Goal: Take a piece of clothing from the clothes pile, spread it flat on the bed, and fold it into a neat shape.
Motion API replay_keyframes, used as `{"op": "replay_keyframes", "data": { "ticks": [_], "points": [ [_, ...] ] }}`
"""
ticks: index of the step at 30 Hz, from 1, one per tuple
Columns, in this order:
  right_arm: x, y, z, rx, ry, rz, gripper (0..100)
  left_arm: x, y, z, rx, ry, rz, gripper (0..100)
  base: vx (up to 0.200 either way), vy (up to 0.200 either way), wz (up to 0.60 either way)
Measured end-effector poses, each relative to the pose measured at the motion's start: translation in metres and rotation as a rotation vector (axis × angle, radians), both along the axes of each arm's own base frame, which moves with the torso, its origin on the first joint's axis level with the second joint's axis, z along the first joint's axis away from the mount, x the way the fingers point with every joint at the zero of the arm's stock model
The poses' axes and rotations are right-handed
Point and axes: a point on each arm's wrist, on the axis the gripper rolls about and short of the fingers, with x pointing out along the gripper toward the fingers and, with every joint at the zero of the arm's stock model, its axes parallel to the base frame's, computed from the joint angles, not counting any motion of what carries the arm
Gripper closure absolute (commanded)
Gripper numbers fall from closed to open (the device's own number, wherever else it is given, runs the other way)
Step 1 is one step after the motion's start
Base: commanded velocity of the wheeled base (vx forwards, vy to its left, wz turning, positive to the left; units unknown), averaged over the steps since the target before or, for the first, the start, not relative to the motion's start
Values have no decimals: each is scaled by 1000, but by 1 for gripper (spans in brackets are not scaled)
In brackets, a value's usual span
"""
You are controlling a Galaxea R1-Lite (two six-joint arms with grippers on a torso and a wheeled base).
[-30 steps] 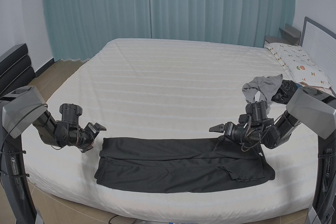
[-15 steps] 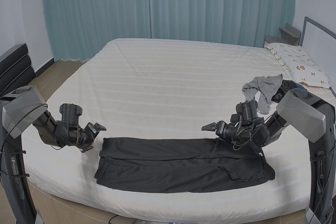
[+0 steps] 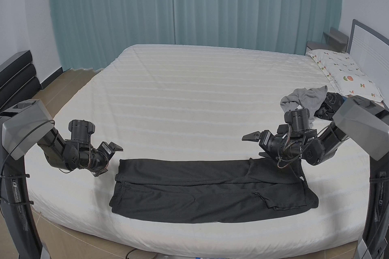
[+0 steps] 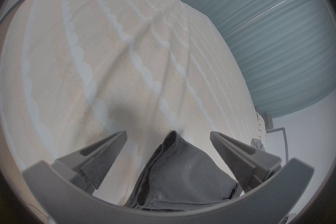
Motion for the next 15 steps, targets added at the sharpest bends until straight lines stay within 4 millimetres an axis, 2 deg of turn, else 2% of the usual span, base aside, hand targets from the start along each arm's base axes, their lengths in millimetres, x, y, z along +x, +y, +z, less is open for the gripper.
{"op": "replay_keyframes", "data": {
  "ticks": [2,11,15],
  "points": [
    [-10,-8,4,-1,18,-14,0,-2,-1,2,-8,-1,-10,0,0,0,0],
    [-68,-38,8,-6,78,-70,0,-15,-5,11,-28,2,-48,0,-200,0,0],
    [-87,-45,7,8,55,-85,0,-25,-8,14,0,18,-94,0,0,0,0]
  ]
}}
